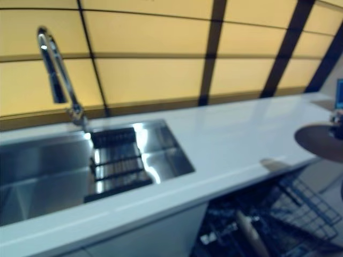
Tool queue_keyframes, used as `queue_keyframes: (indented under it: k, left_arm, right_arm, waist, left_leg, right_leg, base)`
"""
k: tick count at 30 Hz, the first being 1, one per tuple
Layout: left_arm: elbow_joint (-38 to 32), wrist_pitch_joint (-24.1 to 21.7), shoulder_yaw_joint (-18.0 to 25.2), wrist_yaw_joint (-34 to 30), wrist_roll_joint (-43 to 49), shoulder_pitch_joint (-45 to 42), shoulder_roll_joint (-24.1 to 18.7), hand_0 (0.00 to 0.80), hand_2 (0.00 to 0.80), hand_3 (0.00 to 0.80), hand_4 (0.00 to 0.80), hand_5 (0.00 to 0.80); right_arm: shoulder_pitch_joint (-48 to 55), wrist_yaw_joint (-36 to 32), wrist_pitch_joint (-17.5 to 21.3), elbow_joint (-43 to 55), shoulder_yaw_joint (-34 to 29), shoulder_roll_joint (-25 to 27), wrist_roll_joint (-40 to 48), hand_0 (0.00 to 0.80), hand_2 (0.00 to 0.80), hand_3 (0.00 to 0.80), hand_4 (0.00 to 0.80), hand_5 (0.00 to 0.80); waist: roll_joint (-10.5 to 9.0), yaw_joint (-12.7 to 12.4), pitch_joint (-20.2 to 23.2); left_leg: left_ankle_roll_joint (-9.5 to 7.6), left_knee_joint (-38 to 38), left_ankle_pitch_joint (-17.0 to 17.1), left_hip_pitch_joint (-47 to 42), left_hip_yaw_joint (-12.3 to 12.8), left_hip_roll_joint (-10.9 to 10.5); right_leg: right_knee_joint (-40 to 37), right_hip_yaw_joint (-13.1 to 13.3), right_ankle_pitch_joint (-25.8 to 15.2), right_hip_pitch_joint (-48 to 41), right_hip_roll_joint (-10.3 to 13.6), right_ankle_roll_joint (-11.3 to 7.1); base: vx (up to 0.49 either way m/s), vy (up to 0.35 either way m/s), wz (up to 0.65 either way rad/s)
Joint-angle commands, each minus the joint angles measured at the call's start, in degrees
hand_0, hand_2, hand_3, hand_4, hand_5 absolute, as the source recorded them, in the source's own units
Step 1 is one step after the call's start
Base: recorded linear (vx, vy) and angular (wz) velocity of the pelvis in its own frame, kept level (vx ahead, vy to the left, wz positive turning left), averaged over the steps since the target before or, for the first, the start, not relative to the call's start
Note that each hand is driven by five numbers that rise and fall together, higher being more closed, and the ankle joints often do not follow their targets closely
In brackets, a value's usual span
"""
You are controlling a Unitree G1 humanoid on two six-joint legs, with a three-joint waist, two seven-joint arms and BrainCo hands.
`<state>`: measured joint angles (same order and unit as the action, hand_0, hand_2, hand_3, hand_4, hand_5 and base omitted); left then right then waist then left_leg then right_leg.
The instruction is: Take plates into dishwasher
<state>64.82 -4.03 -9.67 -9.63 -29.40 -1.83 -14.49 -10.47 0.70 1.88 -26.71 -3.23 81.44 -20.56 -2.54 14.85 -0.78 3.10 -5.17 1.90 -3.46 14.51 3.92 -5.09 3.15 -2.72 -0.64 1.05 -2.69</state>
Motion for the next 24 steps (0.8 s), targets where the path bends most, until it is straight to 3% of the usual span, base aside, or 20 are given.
queue_keyframes:
  k: [1, 4, 7, 13, 24]
  left_arm:
    - [1.51, -1.07, 1.56, -0.65, 1.79, 2.61, -1.84, 0.0, 0.0, 0.0, 0.0, 0.0]
    - [1.39, -1.29, 1.87, -0.56, 1.79, 2.32, -2.03, 0.0, 0.0, 0.0, 0.0, 0.0]
    - [1.4, -1.14, 1.83, -0.79, 2.09, 2.58, -2.21, 0.0, 0.0, 0.0, 0.0, 0.0]
    - [1.23, -0.64, 1.08, -0.91, 2.3, 2.94, -2.03, 0.0, 0.0, 0.0, 0.0, 0.0]
    - [-0.13, -1.45, 1.64, -0.57, 3.05, 1.75, -0.51, 0.0, 0.0, 0.0, 0.0, 0.0]
  right_arm:
    - [0.46, 3.79, -0.79, -0.62, -6.46, -1.33, 1.52, 0.8, 0.8, 0.8, 0.8, 0.8]
    - [8.37, 4.3, -1.1, 0.06, -12.62, -4.03, 2.26, 0.8, 0.8, 0.8, 0.8, 0.8]
    - [11.92, 5.17, -1.66, -0.48, -14.78, -6.63, 2.89, 0.8, 0.8, 0.8, 0.8, 0.8]
    - [13.21, 7.31, -3.3, 0.55, -14.06, -13.1, 4.55, 0.8, 0.8, 0.8, 0.8, 0.8]
    - [13.37, 4.9, -10.38, 6.43, -12.45, -25.49, 8.03, 0.8, 0.8, 0.8, 0.8, 0.8]
  waist:
    - [-3.99, -1.51, 1.07]
    - [-3.77, -1.01, 0.8]
    - [-3.56, -0.94, 0.32]
    - [-3.05, -0.9, -0.13]
    - [-1.51, -1.43, -0.94]
  left_leg:
    - [0.02, 0.17, -3.38, -2.46, -0.93, 1.27]
    - [0.07, 0.17, -3.27, -2.32, -0.59, 1.4]
    - [0.1, 0.17, -3.19, -2.24, -0.37, 1.51]
    - [-0.05, 0.17, -3.13, -2.37, -0.3, 1.54]
    - [-0.24, 0.17, -3.09, -2.28, -0.38, 1.49]
  right_leg:
    - [0.1, 0.64, -3.61, 0.66, 1.93, -6.86]
    - [0.16, 0.9, -3.77, 1.0, 1.82, -6.85]
    - [0.19, 0.83, -3.95, 1.18, 1.82, -6.88]
    - [0.22, 0.93, -4.26, 1.28, 1.87, -6.87]
    - [0.14, 0.24, -4.26, 1.49, 2.17, -6.66]
  base:
    - [0.006, -0.009, -0.09]
    - [0.0, -0.014, -0.11]
    - [-0.01, -0.014, -0.03]
    - [0.001, -0.005, 0.0]
    - [0.0, 0.0, 0.0]
